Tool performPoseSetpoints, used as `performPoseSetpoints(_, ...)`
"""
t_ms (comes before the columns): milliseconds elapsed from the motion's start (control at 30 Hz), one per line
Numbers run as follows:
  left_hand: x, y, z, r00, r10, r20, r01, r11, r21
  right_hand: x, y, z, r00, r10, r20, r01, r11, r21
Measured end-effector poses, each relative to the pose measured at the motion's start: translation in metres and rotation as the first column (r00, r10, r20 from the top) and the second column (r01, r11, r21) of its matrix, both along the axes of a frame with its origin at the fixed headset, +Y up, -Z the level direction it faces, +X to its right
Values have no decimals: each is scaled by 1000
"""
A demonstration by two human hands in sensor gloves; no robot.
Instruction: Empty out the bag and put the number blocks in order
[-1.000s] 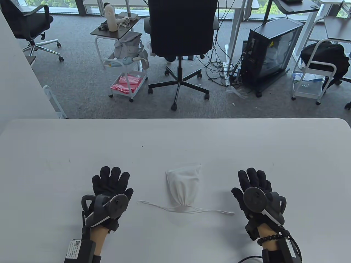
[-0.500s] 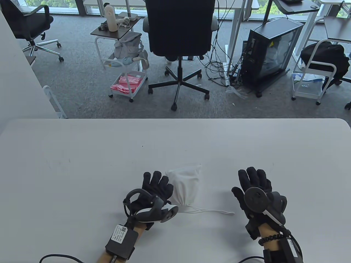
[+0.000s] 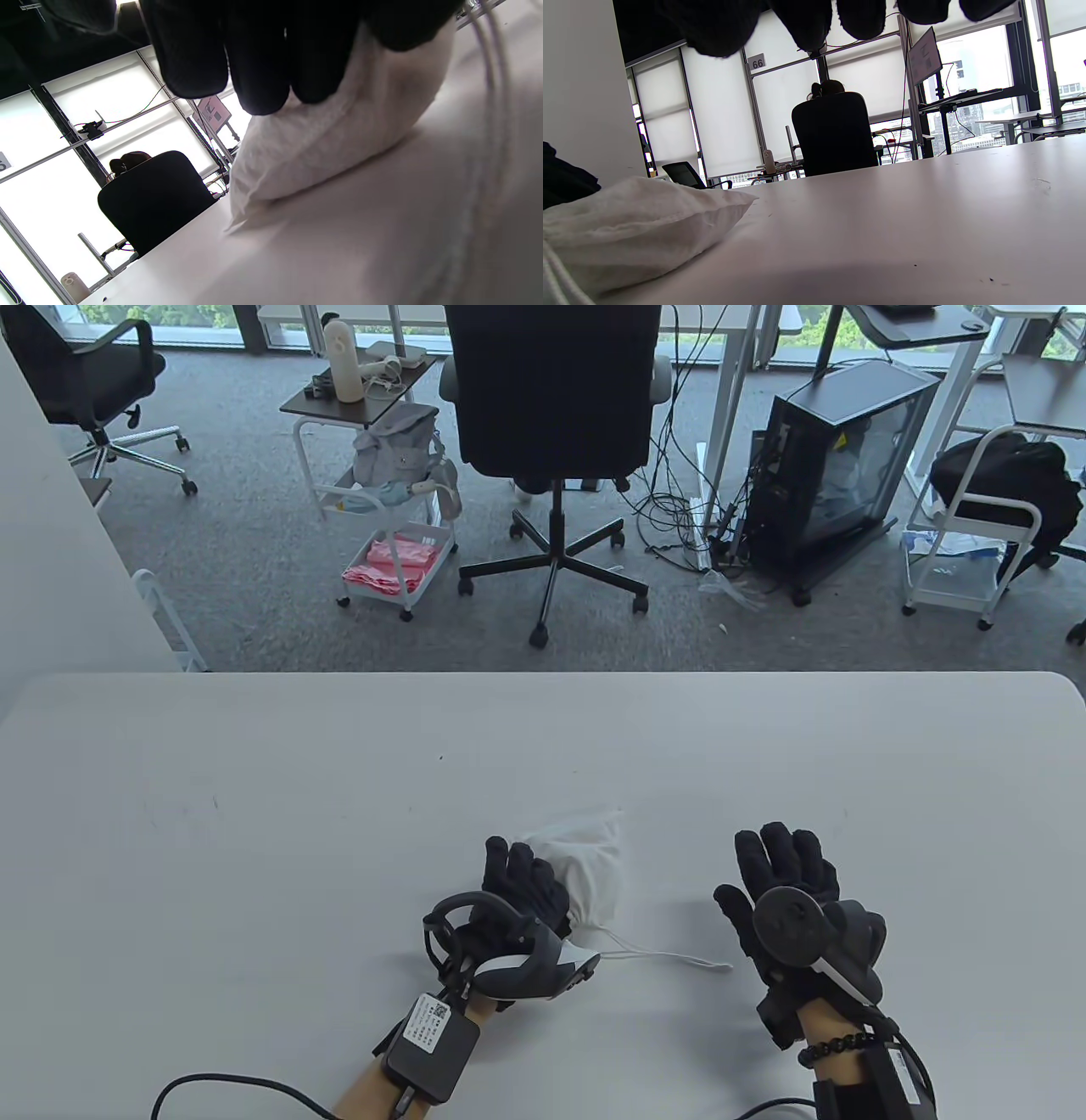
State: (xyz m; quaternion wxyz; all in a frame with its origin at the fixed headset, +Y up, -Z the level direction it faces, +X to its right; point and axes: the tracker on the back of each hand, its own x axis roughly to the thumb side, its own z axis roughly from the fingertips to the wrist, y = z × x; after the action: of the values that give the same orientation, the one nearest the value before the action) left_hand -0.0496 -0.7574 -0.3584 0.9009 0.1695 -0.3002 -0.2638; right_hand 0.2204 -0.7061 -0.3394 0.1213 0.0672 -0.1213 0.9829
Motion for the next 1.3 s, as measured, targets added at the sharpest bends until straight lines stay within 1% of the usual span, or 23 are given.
performPoseSetpoints(133,-3,8,-1,999,44,7,-44,999,10,0,0,0,1000,-5,0,5,1000,2)
performPoseSetpoints(200,-9,18,0,995,100,4,-100,995,12,0,0,0,1000,-9,0,9,1000,4)
performPoseSetpoints(267,-15,28,1,989,146,4,-146,989,31,-1,0,0,1000,-12,-2,12,1000,4)
performPoseSetpoints(333,-25,45,3,979,202,2,-202,978,55,-2,0,1,1000,-13,-8,13,1000,2)
performPoseSetpoints(433,-38,64,8,966,258,-12,-256,963,81,-7,0,0,999,-42,-27,42,999,-2)
performPoseSetpoints(533,-54,84,15,944,330,-26,-326,940,98,-18,4,3,995,-74,-63,74,997,-3)
performPoseSetpoints(633,-69,96,23,908,416,-39,-412,907,82,-32,9,5,986,-126,-110,125,992,-14)
performPoseSetpoints(700,-78,101,28,897,441,-41,-436,896,83,-44,13,5,977,-159,-145,156,987,-32)
performPoseSetpoints(867,-93,109,42,880,475,-21,-471,876,103,-84,24,3,946,-215,-244,196,975,-101)
performPoseSetpoints(933,-95,108,44,873,487,-15,-483,869,106,-102,24,3,925,-257,-278,232,965,-120)
performPoseSetpoints(1000,-95,104,46,859,512,-6,-509,855,99,-122,20,2,915,-265,-303,229,962,-148)
performPoseSetpoints(1067,-95,99,46,848,530,-2,-528,845,85,-135,14,2,922,-213,-324,179,975,-130)
performPoseSetpoints(1167,-91,94,46,852,524,1,-523,851,58,-146,4,2,916,-194,-352,159,979,-126)
performPoseSetpoints(1233,-88,93,46,847,532,11,-532,846,44,-150,1,3,914,-206,-349,177,978,-115)
performPoseSetpoints(1300,-84,90,47,848,530,16,-530,848,25,-154,0,5,910,-191,-367,163,981,-108)
